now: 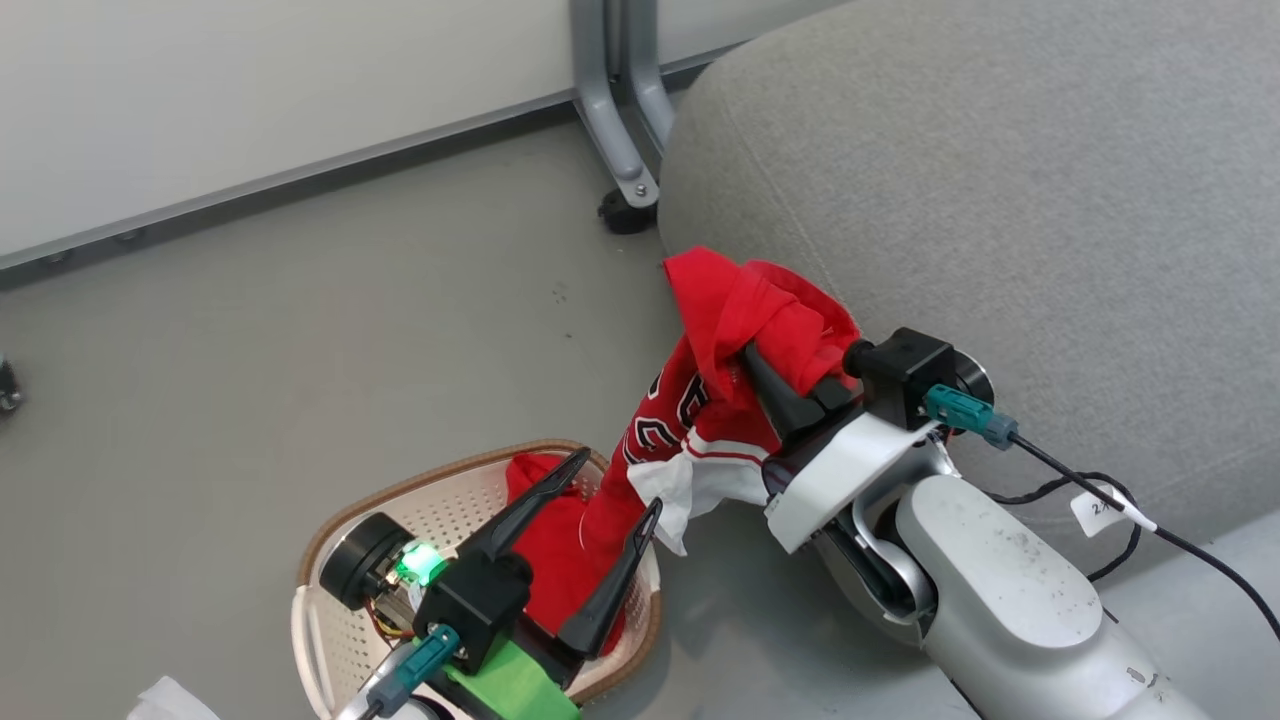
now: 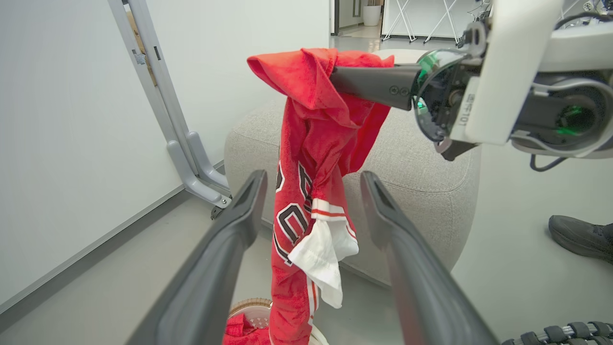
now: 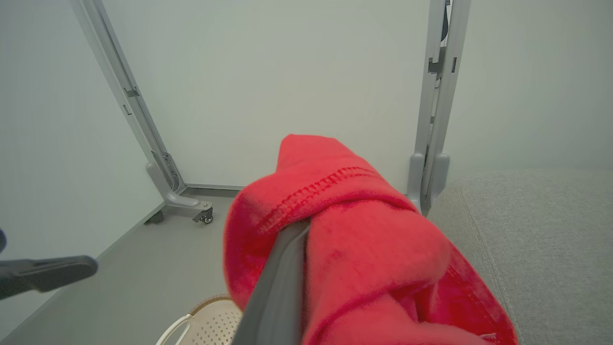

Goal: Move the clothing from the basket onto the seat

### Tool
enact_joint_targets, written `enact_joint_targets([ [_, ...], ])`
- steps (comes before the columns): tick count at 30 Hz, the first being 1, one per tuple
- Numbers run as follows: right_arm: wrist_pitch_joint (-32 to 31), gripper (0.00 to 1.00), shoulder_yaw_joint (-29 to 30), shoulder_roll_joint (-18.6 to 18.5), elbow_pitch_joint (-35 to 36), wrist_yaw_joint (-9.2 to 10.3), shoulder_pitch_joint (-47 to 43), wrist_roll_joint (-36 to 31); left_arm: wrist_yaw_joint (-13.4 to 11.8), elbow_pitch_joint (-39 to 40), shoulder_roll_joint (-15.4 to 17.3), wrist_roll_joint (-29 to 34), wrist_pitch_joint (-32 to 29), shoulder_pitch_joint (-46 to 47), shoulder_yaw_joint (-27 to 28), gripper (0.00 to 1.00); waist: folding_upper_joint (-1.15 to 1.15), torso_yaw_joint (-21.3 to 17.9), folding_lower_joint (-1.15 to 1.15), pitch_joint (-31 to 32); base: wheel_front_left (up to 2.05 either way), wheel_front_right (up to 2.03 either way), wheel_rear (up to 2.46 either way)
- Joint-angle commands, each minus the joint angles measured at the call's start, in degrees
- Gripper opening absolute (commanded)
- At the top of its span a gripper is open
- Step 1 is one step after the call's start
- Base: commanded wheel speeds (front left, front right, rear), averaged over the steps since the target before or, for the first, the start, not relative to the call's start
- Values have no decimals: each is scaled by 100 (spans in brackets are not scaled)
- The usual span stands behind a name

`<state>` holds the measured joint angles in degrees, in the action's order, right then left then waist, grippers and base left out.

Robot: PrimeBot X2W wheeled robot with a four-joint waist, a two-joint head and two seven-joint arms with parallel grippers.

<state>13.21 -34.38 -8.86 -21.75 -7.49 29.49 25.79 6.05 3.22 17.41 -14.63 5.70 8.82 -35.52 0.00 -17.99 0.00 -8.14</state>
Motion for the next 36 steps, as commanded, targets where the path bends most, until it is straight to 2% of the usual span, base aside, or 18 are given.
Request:
enact_joint_targets([
  [1, 41, 0, 74, 5, 47, 0, -73, -54, 16, 24, 94, 10, -24, 118, -5, 100, 0, -592, 0, -447, 0, 0, 0],
  [8, 112, 0, 474, -24, 119, 0, -134, -86, 35, 173, 190, -21, -144, 253, -66, 100, 0, -1039, 0, -683, 0, 0, 0],
  [14, 165, 0, 1050, -122, 208, 0, 2, 22, 50, 302, 288, -11, -235, 435, -87, 100, 0, -1095, 0, -873, 0, 0, 0],
  [21, 193, 0, 1942, -431, 186, 0, 745, 4, 83, 484, 415, 41, -312, 806, -132, 100, 0, -855, 0, -1316, 0, 0, 0],
  [32, -39, 0, 3170, -1501, -312, 0, 2631, -120, 121, 656, 552, 119, -283, 1457, -215, 100, 0, -221, 0, -2099, 0, 0, 0],
  [36, -109, 0, 3355, -1697, -599, 0, 2966, -106, 129, 665, 594, 163, -240, 1679, -254, 100, 0, -36, 0, -2392, 0, 0, 0],
])
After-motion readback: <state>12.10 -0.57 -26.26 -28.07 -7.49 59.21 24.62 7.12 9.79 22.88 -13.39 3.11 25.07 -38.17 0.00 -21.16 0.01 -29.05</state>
